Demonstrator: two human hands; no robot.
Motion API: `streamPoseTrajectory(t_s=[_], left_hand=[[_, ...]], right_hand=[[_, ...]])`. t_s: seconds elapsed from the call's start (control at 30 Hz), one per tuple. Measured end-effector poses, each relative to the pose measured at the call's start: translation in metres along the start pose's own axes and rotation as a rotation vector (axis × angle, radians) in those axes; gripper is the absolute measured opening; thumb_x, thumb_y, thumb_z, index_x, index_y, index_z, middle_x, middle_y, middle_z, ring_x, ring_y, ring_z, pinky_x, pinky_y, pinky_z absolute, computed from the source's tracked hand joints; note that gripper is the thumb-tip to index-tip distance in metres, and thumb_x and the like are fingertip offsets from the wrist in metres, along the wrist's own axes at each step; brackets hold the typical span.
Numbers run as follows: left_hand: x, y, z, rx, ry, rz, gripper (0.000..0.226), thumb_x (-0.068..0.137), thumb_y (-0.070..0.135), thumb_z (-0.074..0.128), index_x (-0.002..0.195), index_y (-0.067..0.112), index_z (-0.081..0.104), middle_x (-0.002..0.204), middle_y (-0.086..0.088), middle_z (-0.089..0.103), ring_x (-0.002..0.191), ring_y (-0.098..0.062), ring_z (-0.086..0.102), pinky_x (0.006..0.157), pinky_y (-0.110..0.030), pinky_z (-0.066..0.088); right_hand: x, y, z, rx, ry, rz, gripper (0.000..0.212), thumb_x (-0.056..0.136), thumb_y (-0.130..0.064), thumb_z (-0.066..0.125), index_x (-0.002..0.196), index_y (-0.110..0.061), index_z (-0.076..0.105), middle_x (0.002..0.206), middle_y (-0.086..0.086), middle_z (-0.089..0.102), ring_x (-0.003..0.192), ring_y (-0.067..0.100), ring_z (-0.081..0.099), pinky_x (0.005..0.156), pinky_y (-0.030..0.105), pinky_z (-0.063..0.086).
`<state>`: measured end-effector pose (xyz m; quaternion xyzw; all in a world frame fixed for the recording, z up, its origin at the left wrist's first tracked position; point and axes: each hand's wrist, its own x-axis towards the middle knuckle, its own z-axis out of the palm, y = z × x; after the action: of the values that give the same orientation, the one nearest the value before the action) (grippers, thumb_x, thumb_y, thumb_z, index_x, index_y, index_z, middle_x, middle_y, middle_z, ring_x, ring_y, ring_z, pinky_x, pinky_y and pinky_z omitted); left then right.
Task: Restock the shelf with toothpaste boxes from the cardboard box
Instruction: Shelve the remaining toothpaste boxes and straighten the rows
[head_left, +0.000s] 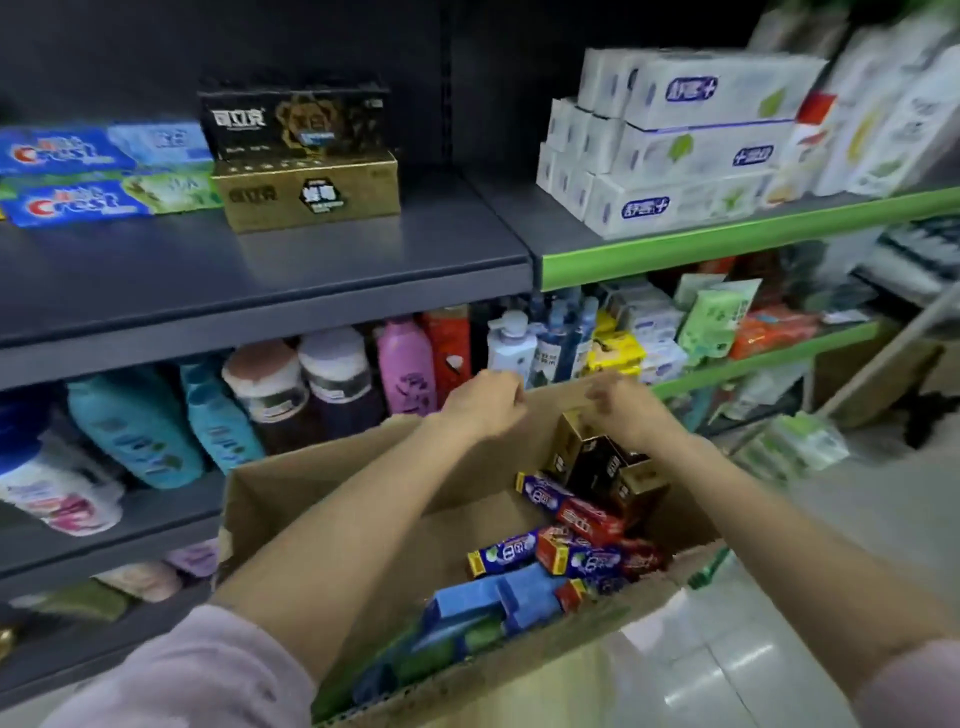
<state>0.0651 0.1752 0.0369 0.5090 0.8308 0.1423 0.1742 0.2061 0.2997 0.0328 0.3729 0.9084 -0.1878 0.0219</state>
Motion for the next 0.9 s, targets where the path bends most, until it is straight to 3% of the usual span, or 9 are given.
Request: streamPoseTrajectory(t_s=[0.07,0.17,0.27,0.33,0.43,0.53,0.7,0.8,0.9], left_hand=[[0.022,0.008,0.023,0.033,-0.066,0.042,0.032,0.092,0.011,0.044,0.120,0.004,0.056,0.124,-0.018,0.057,0.115,-0.034,0.055,0.094,-0.043,0.047],[0.050,0.023,0.058,0.071,-0.130,0.109,0.051,0.089,0.003,0.046,0.140,0.010,0.041,0.143,-0.013,0.044,0.128,-0.030,0.046,0.104,-0.041,0.042],[0.071,0.031,0.093,0.135,-0.272,0.141,0.079,0.088,-0.004,0.048,0.153,0.014,0.007,0.161,-0.004,0.008,0.144,-0.024,0.024,0.115,-0.033,0.028],[0.079,0.029,0.112,0.205,-0.349,0.152,0.089,0.087,-0.006,0.051,0.152,0.016,-0.006,0.161,0.001,-0.007,0.145,-0.024,0.020,0.114,-0.032,0.029],[0.073,0.020,0.127,0.367,-0.222,0.178,0.090,0.086,-0.001,0.055,0.153,0.015,-0.002,0.160,-0.003,0.005,0.134,-0.029,0.032,0.104,-0.038,0.039],[0.062,0.006,0.130,0.529,-0.052,0.178,0.086,0.085,0.001,0.058,0.152,0.019,0.007,0.148,-0.013,0.025,0.130,-0.029,0.034,0.101,-0.039,0.039],[0.056,-0.024,0.130,0.691,-0.046,0.247,0.054,0.090,0.007,0.054,0.139,0.020,0.036,0.150,-0.012,0.026,0.134,-0.028,0.030,0.103,-0.038,0.034],[0.053,-0.037,0.125,0.624,-0.082,0.310,0.044,0.095,0.016,0.047,0.138,0.018,0.039,0.144,-0.006,0.037,0.133,-0.023,0.033,0.103,-0.034,0.032],[0.041,-0.043,0.110,0.382,-0.055,0.262,0.047,0.092,0.035,0.054,0.134,0.017,0.045,0.136,-0.003,0.046,0.128,-0.020,0.039,0.103,-0.031,0.033]], right_hand=[[0.012,0.024,0.014,-0.010,-0.057,0.000,0.032,0.092,-0.016,0.052,0.122,-0.005,0.054,0.122,0.020,0.057,0.111,0.036,0.056,0.088,0.038,0.047],[0.032,0.051,0.037,-0.018,-0.157,0.005,0.047,0.090,-0.005,0.046,0.136,-0.002,0.041,0.139,0.022,0.044,0.128,0.035,0.042,0.104,0.035,0.036],[0.048,0.068,0.063,-0.041,-0.205,0.057,0.059,0.092,-0.009,0.044,0.146,0.001,0.021,0.156,0.020,0.008,0.145,0.033,0.011,0.117,0.032,0.015],[0.055,0.073,0.080,-0.024,-0.209,0.086,0.062,0.094,-0.011,0.043,0.148,0.001,0.014,0.157,0.020,-0.003,0.146,0.034,0.002,0.118,0.034,0.009],[0.060,0.073,0.094,-0.023,-0.168,0.082,0.061,0.093,-0.015,0.045,0.144,0.003,0.018,0.155,0.025,0.003,0.145,0.037,0.004,0.118,0.039,0.009],[0.061,0.070,0.094,-0.038,-0.143,0.092,0.051,0.093,-0.023,0.051,0.137,-0.002,0.034,0.146,0.026,0.019,0.135,0.042,0.023,0.113,0.043,0.024],[0.072,0.059,0.099,-0.188,0.116,0.134,0.051,0.092,-0.022,0.054,0.133,-0.004,0.029,0.131,0.026,0.039,0.120,0.040,0.041,0.099,0.044,0.037],[0.078,0.056,0.100,-0.155,0.117,0.122,0.057,0.087,-0.022,0.062,0.130,-0.004,0.031,0.127,0.026,0.047,0.119,0.040,0.044,0.098,0.045,0.038],[0.065,0.052,0.092,-0.023,0.137,0.079,0.053,0.082,-0.020,0.068,0.124,-0.003,0.040,0.124,0.023,0.049,0.117,0.039,0.046,0.097,0.044,0.039]])
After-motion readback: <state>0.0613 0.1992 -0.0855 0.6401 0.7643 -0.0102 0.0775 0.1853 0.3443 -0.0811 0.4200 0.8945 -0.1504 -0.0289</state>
